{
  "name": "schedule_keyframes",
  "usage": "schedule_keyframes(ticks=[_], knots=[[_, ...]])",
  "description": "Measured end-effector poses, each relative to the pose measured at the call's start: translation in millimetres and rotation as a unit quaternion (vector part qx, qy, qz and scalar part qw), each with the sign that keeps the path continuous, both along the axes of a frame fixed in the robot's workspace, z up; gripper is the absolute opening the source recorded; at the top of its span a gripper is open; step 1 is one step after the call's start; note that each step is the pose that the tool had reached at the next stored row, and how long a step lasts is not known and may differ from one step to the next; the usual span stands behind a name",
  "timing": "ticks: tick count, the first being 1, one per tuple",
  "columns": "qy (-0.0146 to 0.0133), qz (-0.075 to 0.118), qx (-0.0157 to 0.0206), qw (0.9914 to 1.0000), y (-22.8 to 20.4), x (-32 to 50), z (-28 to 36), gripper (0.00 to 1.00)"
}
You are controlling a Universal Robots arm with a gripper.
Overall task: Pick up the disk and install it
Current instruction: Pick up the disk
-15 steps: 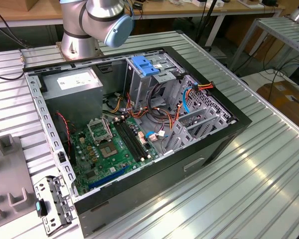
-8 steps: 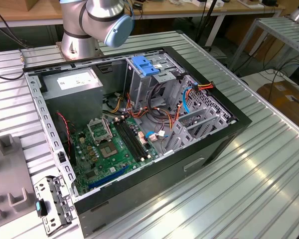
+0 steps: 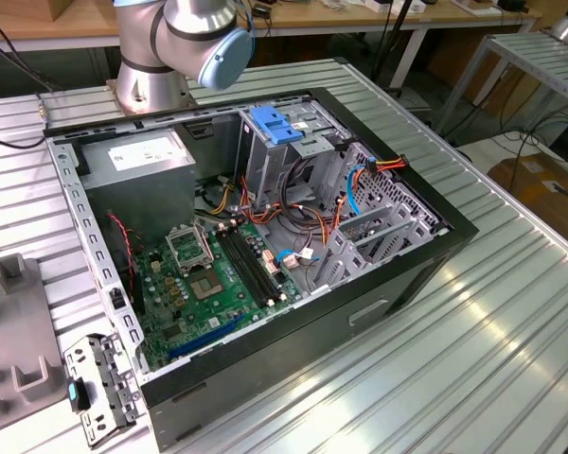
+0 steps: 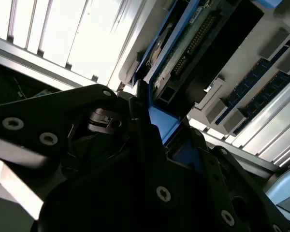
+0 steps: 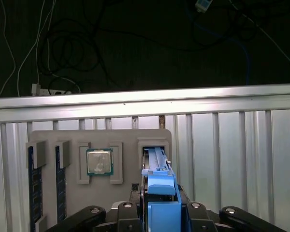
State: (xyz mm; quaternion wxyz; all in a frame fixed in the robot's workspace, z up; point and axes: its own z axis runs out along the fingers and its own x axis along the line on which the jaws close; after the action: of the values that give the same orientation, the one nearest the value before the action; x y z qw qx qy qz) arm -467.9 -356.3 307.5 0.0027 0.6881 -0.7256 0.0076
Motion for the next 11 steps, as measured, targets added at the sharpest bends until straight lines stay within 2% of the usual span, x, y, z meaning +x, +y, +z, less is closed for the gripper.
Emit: schedule_keyframes(ticks=[6, 11], knots=[[-0.0003, 0.0, 0.0, 1.0, 0.0, 0.0, 11.1, 0.37], [-0.0004, 0.0, 0.0, 1.0, 0.0, 0.0, 23.3, 0.37]])
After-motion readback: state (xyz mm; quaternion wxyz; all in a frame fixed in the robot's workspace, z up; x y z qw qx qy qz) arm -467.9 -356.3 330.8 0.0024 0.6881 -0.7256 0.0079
